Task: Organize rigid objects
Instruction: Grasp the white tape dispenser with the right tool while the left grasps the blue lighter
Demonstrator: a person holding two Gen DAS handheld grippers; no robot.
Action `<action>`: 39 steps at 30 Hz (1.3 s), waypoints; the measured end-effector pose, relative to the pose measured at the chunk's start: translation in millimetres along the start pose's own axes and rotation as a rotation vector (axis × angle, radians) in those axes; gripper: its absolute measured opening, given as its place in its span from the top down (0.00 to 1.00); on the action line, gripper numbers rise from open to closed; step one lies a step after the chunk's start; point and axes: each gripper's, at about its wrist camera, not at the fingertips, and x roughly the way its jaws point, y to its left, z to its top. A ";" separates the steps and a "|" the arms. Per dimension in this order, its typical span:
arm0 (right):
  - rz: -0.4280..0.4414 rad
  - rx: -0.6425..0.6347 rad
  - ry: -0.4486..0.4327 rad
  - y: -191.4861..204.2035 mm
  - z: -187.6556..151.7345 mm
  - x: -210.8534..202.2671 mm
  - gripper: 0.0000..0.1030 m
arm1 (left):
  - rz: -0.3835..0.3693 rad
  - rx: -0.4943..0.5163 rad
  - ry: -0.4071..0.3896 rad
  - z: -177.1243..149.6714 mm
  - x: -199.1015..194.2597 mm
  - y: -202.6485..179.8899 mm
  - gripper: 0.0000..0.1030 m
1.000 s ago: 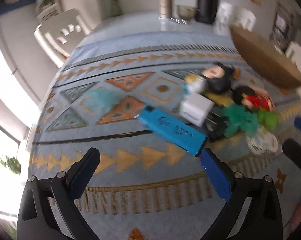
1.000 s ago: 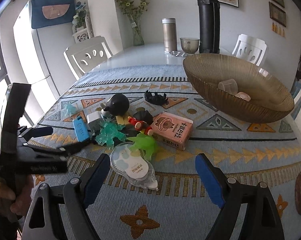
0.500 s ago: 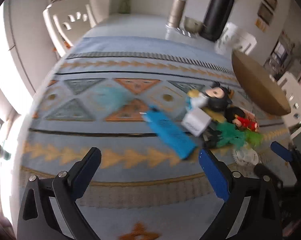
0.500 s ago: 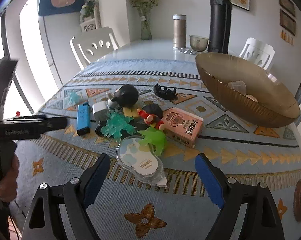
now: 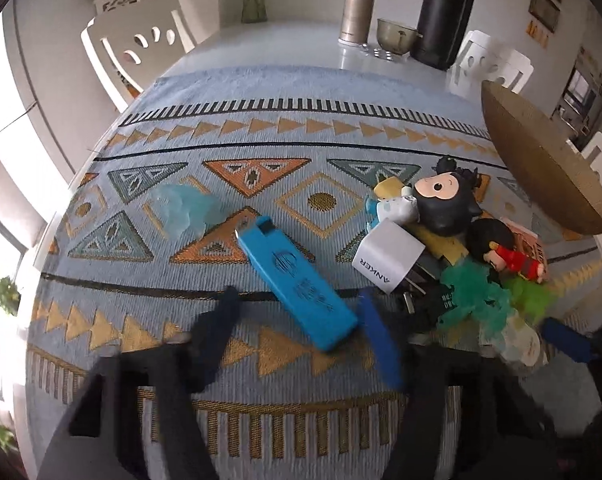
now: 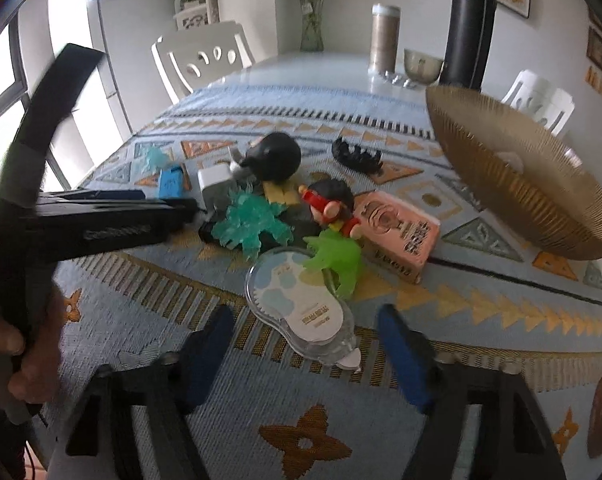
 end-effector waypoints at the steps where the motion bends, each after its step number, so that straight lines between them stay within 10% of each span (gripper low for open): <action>1: 0.004 0.003 0.014 -0.5 0.5 2.9 0.44 | -0.014 0.001 0.005 -0.5 -1.1 4.0 0.64; 8: 0.039 -0.056 -0.006 11.4 -2.3 -0.8 0.60 | -0.114 -0.031 0.040 -13.0 -14.7 37.4 0.68; 16: 0.024 -0.042 0.020 9.1 0.0 4.8 0.52 | -0.050 0.029 0.026 4.4 0.3 16.8 0.57; 21: 0.021 -0.075 0.021 18.2 6.1 7.9 0.58 | -0.024 0.066 0.005 4.4 0.9 9.7 0.79; 30: 0.181 0.050 0.002 10.5 -26.1 -32.4 0.64 | -0.117 0.089 -0.044 -46.4 -46.2 13.6 0.80; 35: 0.117 0.100 -0.001 -2.2 -49.9 -50.8 0.64 | -0.186 0.095 -0.020 -71.1 -61.4 6.3 0.80; 38: 0.085 0.085 0.022 2.4 -55.5 -49.3 0.64 | -0.160 0.084 -0.036 -75.3 -60.6 8.1 0.76; 39: 0.080 0.082 0.026 3.0 -56.3 -48.1 0.64 | -0.148 0.069 -0.031 -73.2 -58.4 10.9 0.61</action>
